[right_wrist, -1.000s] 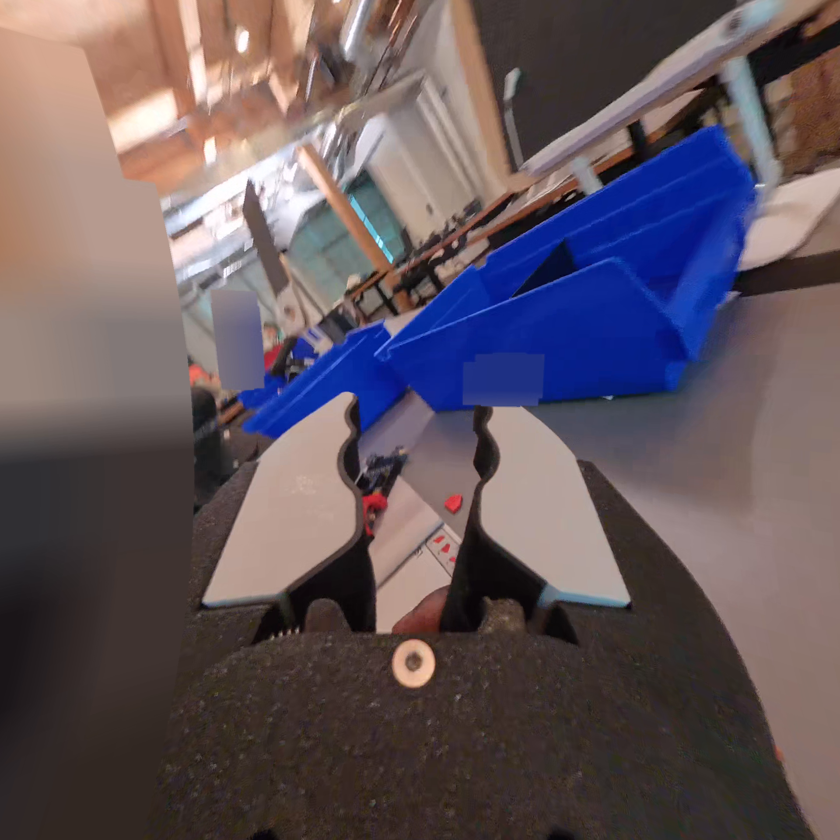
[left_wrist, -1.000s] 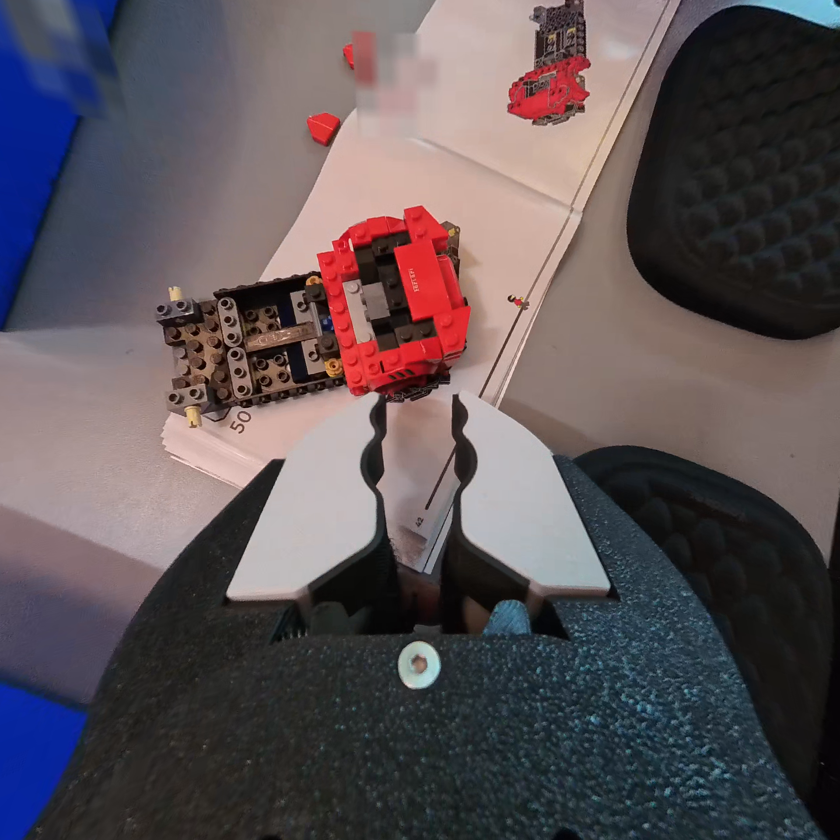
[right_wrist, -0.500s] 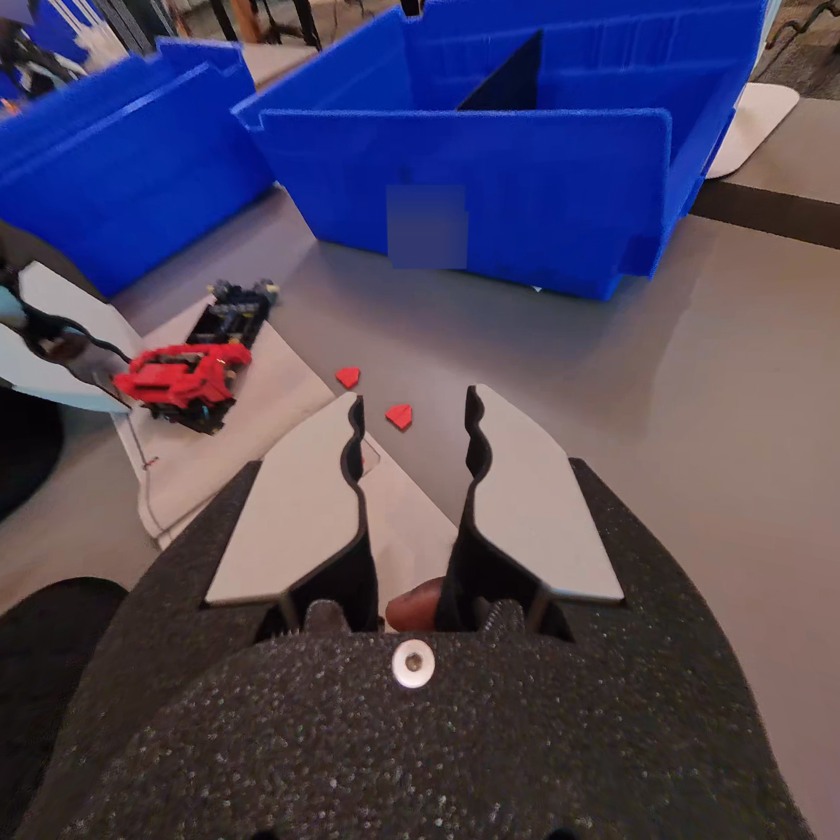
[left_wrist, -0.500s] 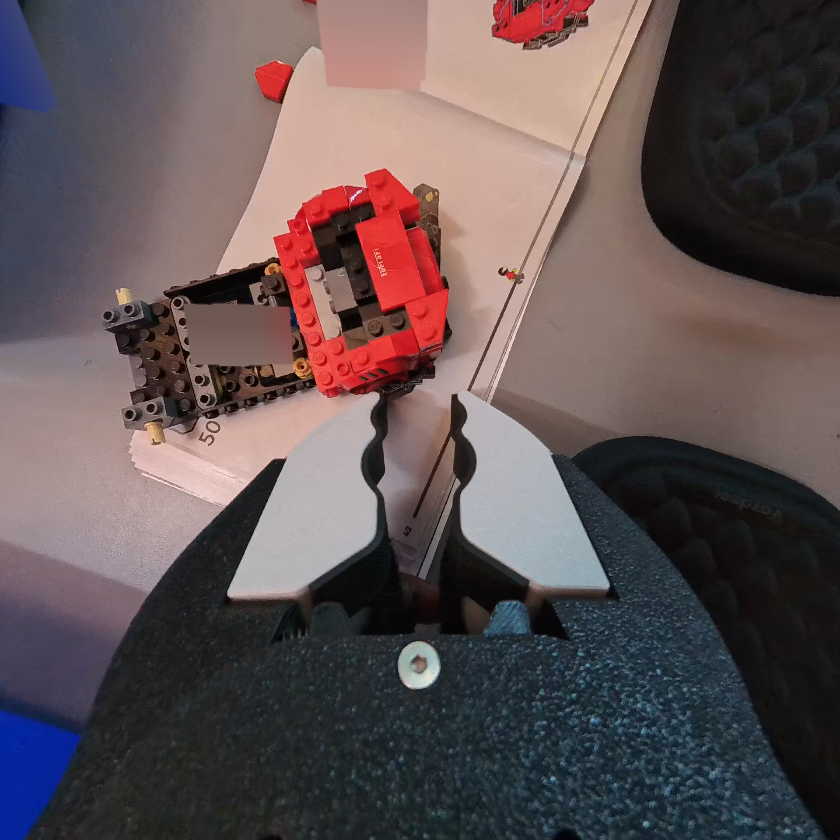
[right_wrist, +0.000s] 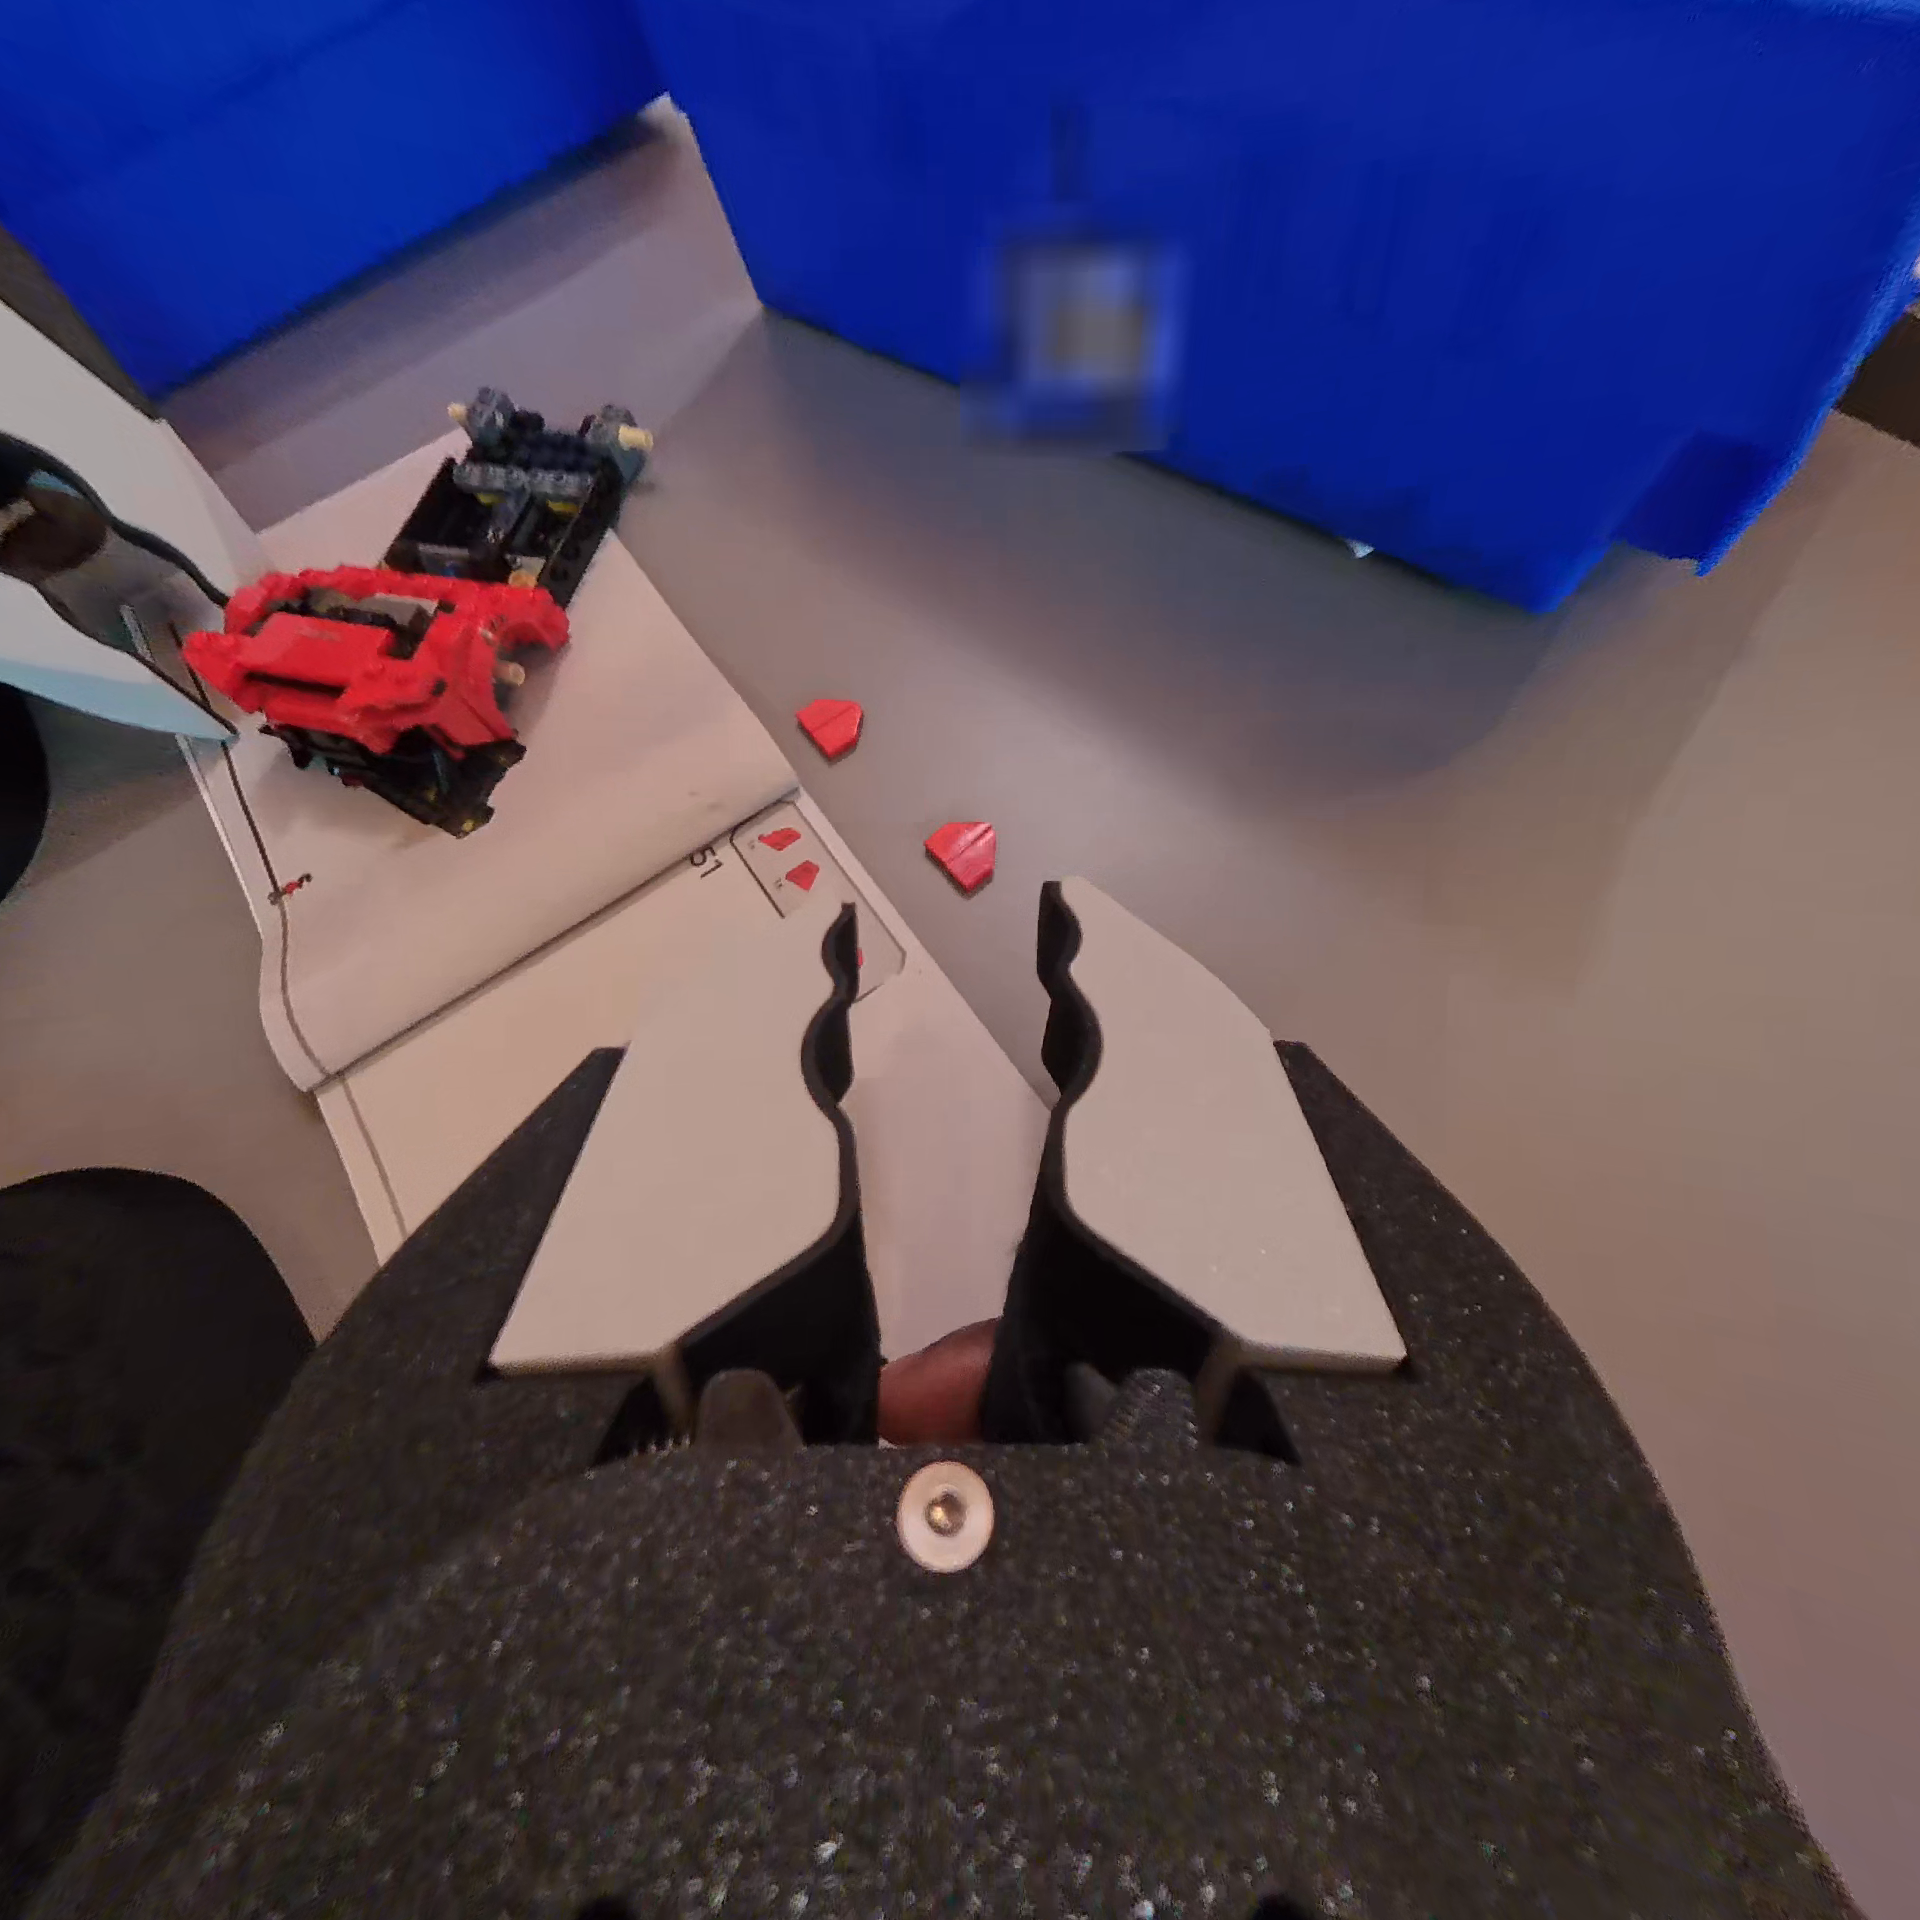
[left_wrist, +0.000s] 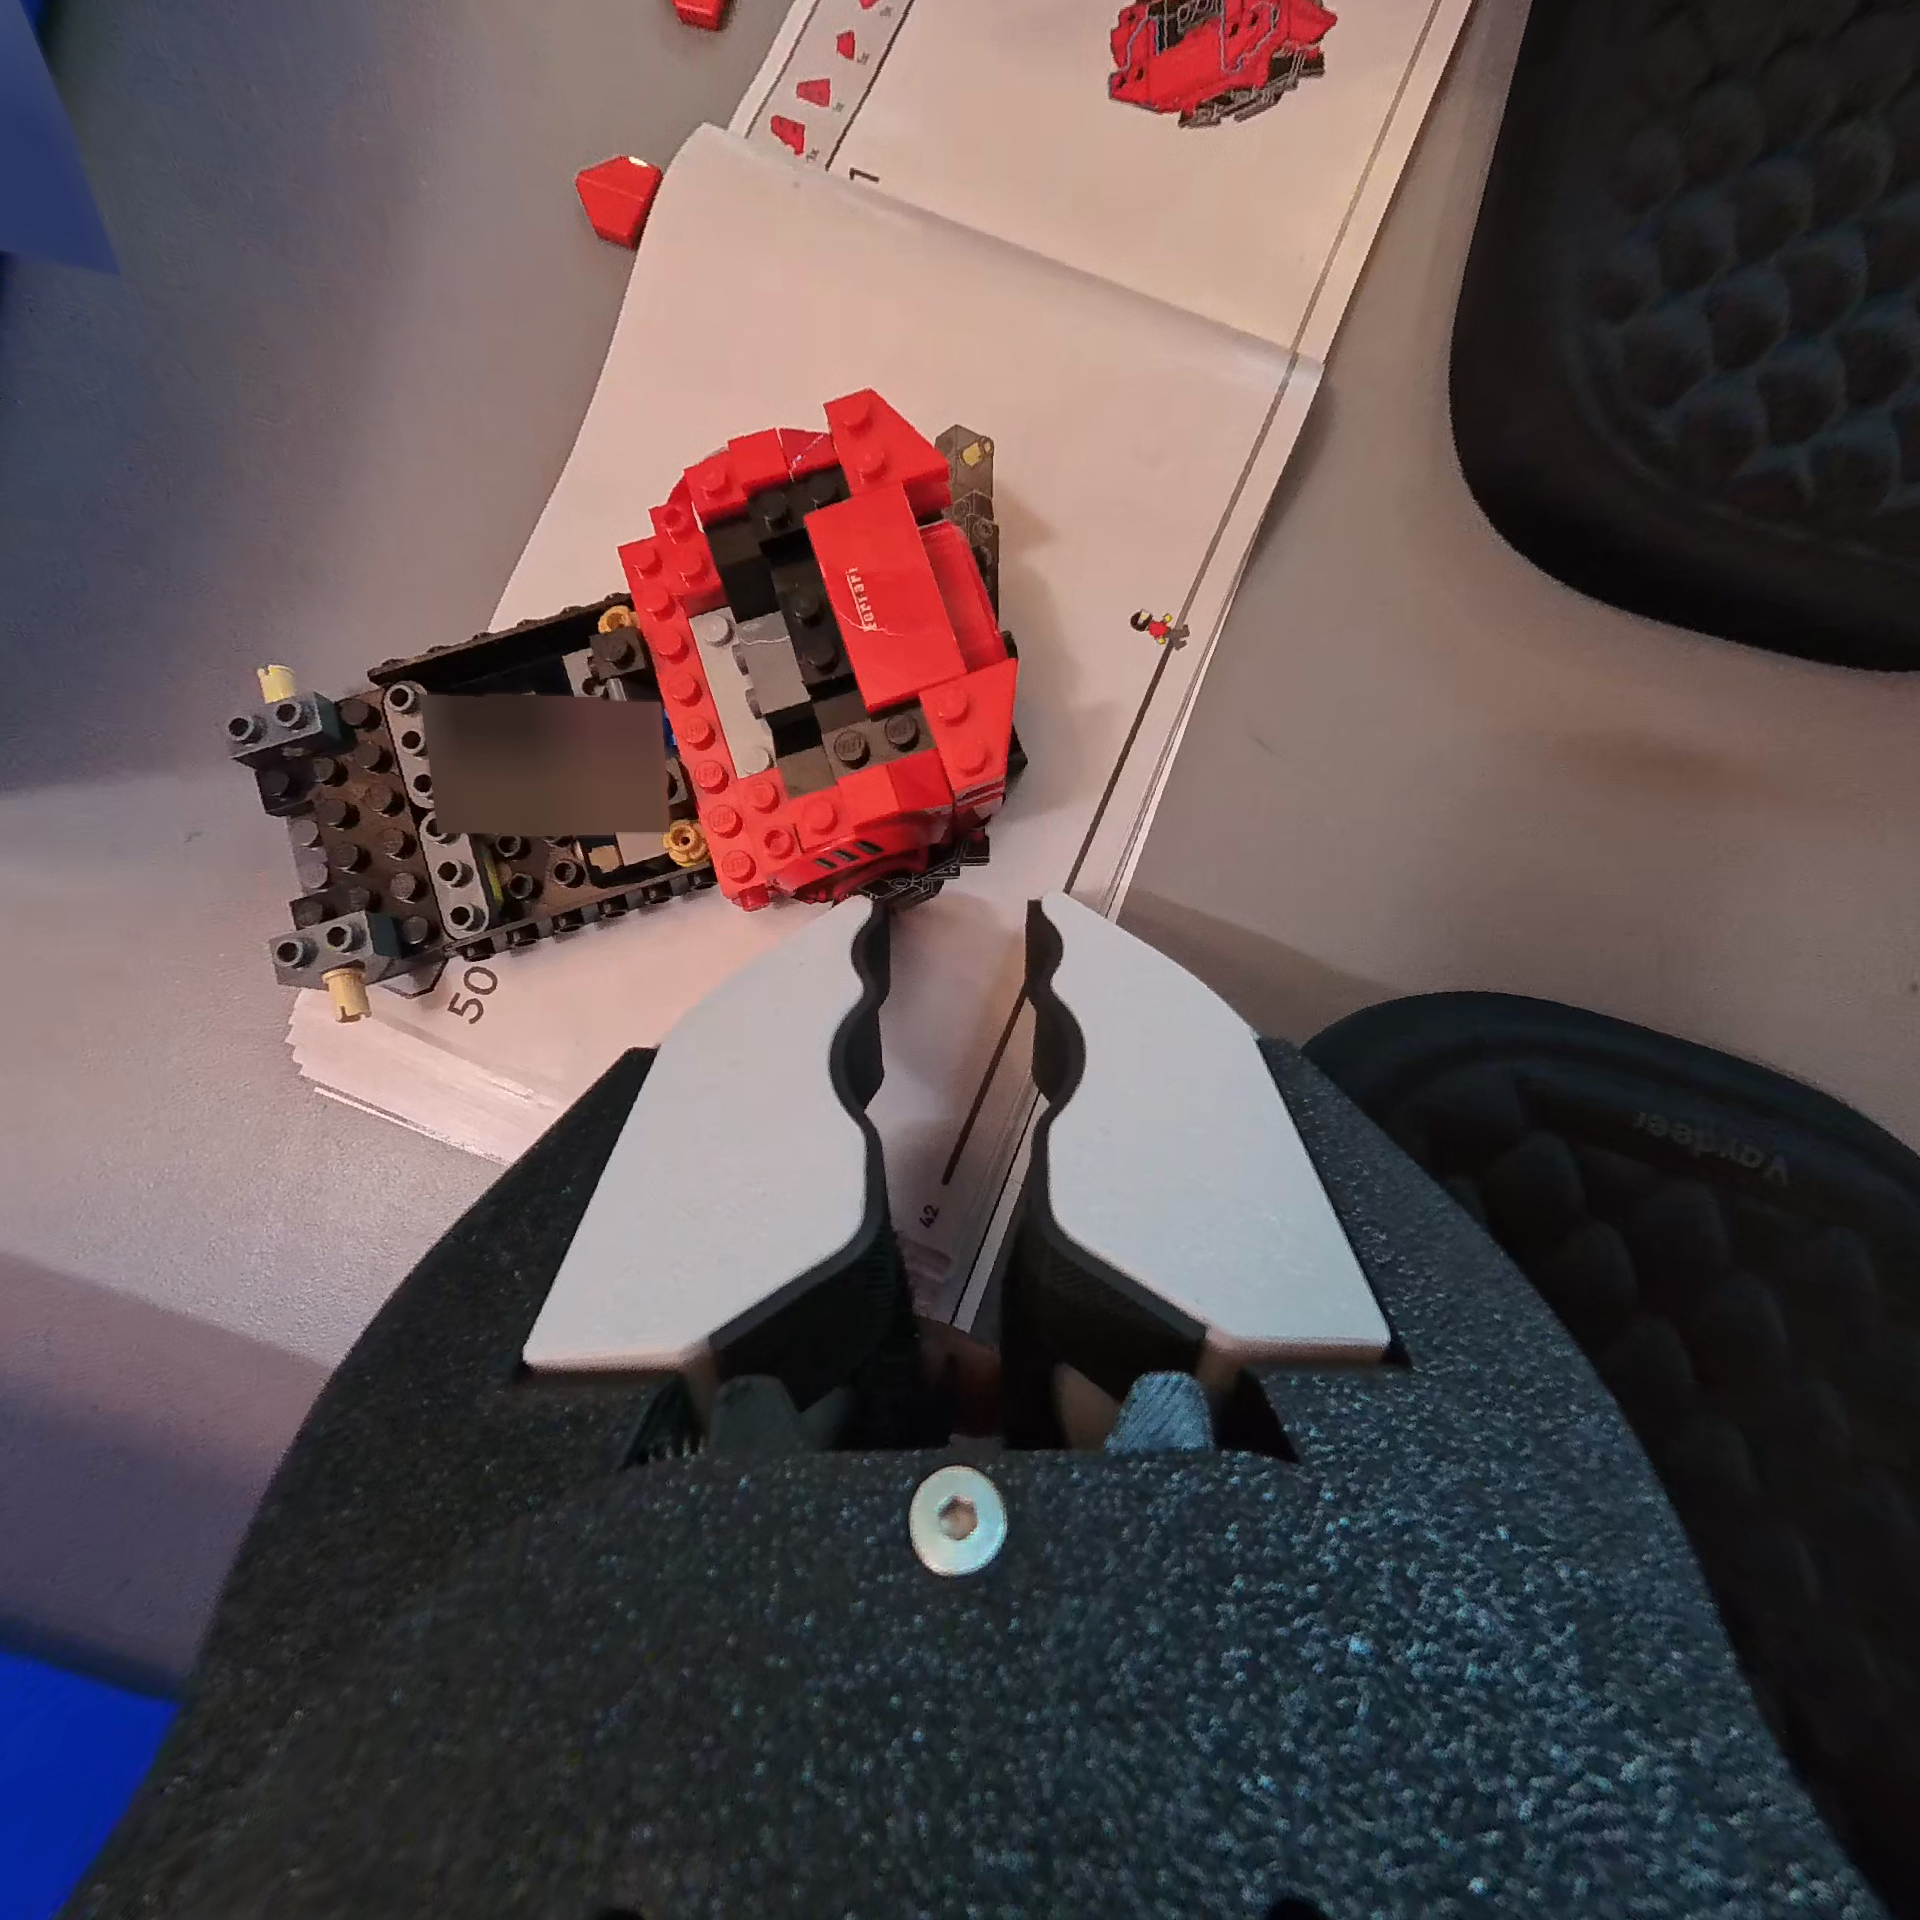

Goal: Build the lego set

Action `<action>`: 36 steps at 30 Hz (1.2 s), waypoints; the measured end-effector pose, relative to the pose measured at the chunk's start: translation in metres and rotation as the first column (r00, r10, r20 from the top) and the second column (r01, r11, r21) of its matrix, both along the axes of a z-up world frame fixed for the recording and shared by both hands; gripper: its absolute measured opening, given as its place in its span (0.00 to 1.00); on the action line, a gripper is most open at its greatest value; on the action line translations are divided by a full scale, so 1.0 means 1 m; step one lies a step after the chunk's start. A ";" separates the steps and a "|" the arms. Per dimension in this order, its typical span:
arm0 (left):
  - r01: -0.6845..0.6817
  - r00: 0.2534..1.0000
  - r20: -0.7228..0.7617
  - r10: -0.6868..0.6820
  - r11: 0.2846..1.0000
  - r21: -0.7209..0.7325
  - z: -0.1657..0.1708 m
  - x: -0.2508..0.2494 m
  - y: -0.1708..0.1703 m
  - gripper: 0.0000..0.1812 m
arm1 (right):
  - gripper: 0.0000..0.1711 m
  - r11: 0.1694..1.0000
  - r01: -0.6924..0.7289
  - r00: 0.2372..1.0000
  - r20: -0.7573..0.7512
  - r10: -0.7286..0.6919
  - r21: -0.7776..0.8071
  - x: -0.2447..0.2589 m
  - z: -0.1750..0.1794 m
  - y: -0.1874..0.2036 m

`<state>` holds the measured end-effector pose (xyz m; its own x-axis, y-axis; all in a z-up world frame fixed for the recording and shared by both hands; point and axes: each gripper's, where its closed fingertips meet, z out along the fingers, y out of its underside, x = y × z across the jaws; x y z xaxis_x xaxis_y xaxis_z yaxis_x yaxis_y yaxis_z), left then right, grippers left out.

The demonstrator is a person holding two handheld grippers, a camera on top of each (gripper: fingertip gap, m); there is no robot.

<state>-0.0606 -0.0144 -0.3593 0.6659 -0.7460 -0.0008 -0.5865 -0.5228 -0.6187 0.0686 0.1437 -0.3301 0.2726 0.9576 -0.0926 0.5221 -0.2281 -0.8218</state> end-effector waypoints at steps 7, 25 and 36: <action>0.009 1.000 -0.003 -0.009 1.000 0.007 0.000 0.001 0.000 0.13 | 0.18 0.999 -0.046 0.998 0.037 0.045 0.019 -0.005 -0.005 -0.009; 0.018 1.000 0.007 -0.018 1.000 0.008 0.000 0.001 -0.001 0.12 | 0.10 0.998 0.048 0.999 -0.013 -0.049 -0.026 0.005 0.001 0.007; 0.023 1.000 0.010 -0.023 1.000 0.012 0.000 0.001 -0.001 0.12 | 0.10 0.999 0.023 0.999 0.038 -0.022 -0.032 0.004 -0.007 0.002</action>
